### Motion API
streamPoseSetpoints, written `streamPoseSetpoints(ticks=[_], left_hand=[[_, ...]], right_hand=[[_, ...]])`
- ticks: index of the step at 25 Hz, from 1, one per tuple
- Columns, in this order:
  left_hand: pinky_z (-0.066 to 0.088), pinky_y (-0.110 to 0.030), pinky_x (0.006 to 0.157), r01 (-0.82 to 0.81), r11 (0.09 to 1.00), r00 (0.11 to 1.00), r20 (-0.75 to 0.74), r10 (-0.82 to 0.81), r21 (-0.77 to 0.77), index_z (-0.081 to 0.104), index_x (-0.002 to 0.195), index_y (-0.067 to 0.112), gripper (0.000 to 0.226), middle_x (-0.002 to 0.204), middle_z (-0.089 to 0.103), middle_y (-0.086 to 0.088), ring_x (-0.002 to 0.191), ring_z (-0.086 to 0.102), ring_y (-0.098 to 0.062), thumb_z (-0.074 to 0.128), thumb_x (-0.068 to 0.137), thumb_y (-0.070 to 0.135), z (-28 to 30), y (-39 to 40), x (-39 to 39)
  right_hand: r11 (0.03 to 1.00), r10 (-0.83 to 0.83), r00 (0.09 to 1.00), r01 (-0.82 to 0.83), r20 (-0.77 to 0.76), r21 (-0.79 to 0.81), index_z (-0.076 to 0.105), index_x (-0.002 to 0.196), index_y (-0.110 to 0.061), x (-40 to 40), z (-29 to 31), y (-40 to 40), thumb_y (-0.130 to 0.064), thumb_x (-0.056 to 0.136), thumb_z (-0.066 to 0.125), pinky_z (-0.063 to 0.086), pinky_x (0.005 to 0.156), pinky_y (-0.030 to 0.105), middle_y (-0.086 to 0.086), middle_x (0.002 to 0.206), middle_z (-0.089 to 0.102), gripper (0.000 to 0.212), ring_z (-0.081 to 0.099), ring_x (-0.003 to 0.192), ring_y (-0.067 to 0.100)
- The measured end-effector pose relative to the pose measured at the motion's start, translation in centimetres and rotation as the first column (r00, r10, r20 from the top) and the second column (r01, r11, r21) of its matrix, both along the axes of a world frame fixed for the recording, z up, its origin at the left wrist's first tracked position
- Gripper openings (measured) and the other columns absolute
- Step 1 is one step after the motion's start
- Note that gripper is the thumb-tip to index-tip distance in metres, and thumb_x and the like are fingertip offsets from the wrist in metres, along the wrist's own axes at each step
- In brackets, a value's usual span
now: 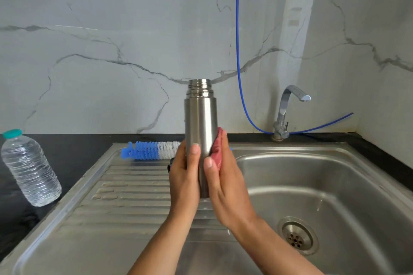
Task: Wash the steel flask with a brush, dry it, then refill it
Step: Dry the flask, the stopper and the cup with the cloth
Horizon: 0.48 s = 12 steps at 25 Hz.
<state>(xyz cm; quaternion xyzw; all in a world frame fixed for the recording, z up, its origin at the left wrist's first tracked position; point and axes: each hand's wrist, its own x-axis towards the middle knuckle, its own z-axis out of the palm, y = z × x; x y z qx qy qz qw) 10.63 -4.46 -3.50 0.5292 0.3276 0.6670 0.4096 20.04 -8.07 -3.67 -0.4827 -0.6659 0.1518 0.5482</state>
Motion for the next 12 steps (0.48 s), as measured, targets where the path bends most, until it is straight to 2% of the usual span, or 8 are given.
streamPoseSetpoints(ticks=[3,5,7,9,12], left_hand=[[0.059,-0.031,0.076,-0.074,0.994,0.992,0.093,0.081,-0.077,0.063,0.112,0.025,0.057,0.095,0.076,-0.001,0.09,0.075,-0.02,0.074,0.071,0.064,0.4,0.3,-1.0],[0.058,-0.043,0.081,-0.069,0.994,0.995,0.062,0.075,-0.084,0.068,0.102,0.018,0.051,0.092,0.074,-0.008,0.088,0.072,-0.027,0.07,0.08,0.064,0.4,0.8,-1.5],[0.055,-0.048,0.094,0.054,0.99,0.996,0.081,-0.043,-0.128,0.073,0.106,0.013,0.05,0.103,0.075,-0.013,0.102,0.072,-0.032,0.06,0.091,0.059,0.4,1.1,-1.3],[0.047,-0.05,0.108,0.164,0.97,0.984,0.105,-0.147,-0.178,0.072,0.121,0.017,0.049,0.122,0.073,-0.012,0.122,0.066,-0.03,0.051,0.096,0.054,0.3,1.2,-1.2],[0.044,-0.045,0.113,0.202,0.967,0.979,0.047,-0.197,-0.158,0.07,0.129,0.031,0.047,0.13,0.072,0.002,0.127,0.063,-0.014,0.039,0.104,0.056,0.3,0.9,-0.9]], right_hand=[[0.995,0.005,0.983,-0.022,0.181,0.096,-0.002,0.163,-0.021,-0.8,-0.3,-0.3,-0.051,0.106,0.032,0.014,0.127,0.029,-0.012,0.172,0.0,0.073,0.001,0.157,0.003],[0.985,-0.031,0.96,-0.018,0.277,0.171,0.0,0.162,-0.019,-0.8,-0.8,0.0,-0.049,0.107,0.033,0.013,0.127,0.03,-0.004,0.172,-0.005,0.071,-0.003,0.158,0.011],[0.985,-0.059,0.947,0.004,0.316,0.172,0.006,0.163,-0.022,-0.4,-1.1,0.5,-0.052,0.107,0.034,0.019,0.127,0.035,-0.001,0.172,-0.009,0.07,-0.002,0.159,0.014],[0.984,-0.051,0.936,-0.013,0.348,0.179,0.015,0.164,-0.023,0.0,-1.0,0.7,-0.051,0.107,0.035,0.02,0.127,0.042,0.0,0.172,-0.008,0.066,-0.002,0.159,0.019],[0.974,-0.01,0.928,-0.076,0.373,0.215,0.024,0.162,-0.018,0.6,-0.2,0.7,-0.043,0.108,0.039,0.012,0.129,0.044,0.002,0.173,-0.002,0.061,-0.004,0.159,0.026]])
